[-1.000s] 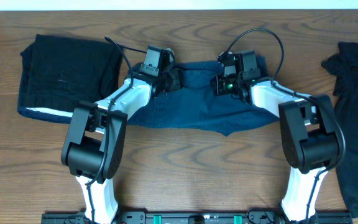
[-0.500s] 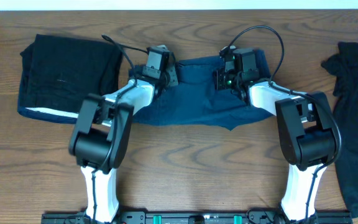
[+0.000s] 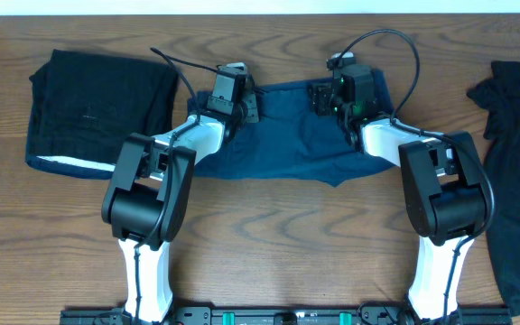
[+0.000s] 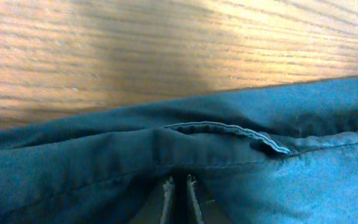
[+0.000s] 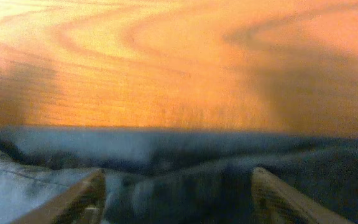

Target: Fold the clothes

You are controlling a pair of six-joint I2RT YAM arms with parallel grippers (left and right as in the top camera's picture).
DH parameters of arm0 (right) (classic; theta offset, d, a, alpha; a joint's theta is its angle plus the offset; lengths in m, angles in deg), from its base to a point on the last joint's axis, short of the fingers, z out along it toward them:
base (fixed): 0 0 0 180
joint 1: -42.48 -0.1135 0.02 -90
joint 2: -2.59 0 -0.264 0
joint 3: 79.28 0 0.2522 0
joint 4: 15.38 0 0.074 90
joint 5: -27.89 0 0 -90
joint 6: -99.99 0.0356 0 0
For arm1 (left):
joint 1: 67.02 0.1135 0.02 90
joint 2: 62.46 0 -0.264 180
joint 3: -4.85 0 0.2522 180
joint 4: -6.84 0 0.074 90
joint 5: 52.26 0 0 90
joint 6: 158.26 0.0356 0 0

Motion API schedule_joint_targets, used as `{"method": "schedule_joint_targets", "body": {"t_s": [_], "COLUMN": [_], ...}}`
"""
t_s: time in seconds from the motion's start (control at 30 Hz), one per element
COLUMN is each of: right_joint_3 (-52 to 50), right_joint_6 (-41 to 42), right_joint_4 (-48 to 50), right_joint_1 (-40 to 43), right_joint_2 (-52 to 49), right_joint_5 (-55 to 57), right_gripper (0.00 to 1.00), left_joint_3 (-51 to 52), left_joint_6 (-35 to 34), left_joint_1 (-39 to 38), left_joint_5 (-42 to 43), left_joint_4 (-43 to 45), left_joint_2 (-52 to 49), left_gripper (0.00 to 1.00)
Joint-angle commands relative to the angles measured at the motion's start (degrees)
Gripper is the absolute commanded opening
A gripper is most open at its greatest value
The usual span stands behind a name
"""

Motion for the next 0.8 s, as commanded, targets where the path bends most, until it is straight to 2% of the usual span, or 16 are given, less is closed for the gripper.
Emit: {"method": "schedule_joint_targets", "body": {"t_s": [0.0, 0.07, 0.1, 0.13, 0.17, 0.2, 0.3, 0.37, 0.5, 0.77], "right_joint_3": [0.1, 0.1, 0.1, 0.1, 0.1, 0.1, 0.1, 0.1, 0.1, 0.1], "right_joint_6": [0.2, 0.2, 0.2, 0.2, 0.2, 0.3, 0.5, 0.4, 0.4, 0.3], "right_joint_4": [2.1, 2.5, 2.3, 1.7, 0.8, -0.4, -4.8, -7.1, -11.0, -13.7], "right_joint_1": [1.0, 1.7, 2.1, 2.5, 2.9, 3.3, 4.0, 4.1, 4.2, 4.6], "right_joint_2": [-0.3, 0.7, 1.5, 2.4, 3.3, 4.4, 6.5, 6.7, 5.9, 4.0], "right_joint_5": [-0.1, -4.0, -6.7, -9.1, -11.8, -14.4, -17.8, -17.5, -13.1, -9.6], "right_gripper": [0.8, 0.78, 0.74, 0.67, 0.56, 0.39, 0.04, 0.01, 0.01, 0.01], "left_joint_3": [-0.4, -0.4, -0.4, -0.4, -0.4, -0.4, -0.4, -0.3, -0.2, -0.2], "left_joint_6": [4.0, 4.0, 4.0, 4.0, 4.0, 4.0, 1.9, 0.5, -0.3, -0.1], "left_joint_1": [0.9, 0.7, 0.6, 0.5, 0.4, 0.3, -0.2, -0.9, -3.8, -8.6], "left_joint_5": [-2.0, -0.1, 1.7, 4.3, 6.9, 10.3, 19.4, 22.6, 22.9, 22.3], "left_joint_4": [-1.0, -3.3, -4.8, -6.8, -8.6, -10.9, -16.7, -19.6, -24.5, -27.6], "left_joint_2": [6.4, 10.6, 12.5, 14.5, 16.0, 17.4, 18.8, 18.1, 14.9, 6.8], "left_gripper": [0.12, 0.12, 0.12, 0.12, 0.08, 0.06, 0.06, 0.06, 0.06, 0.06]}}
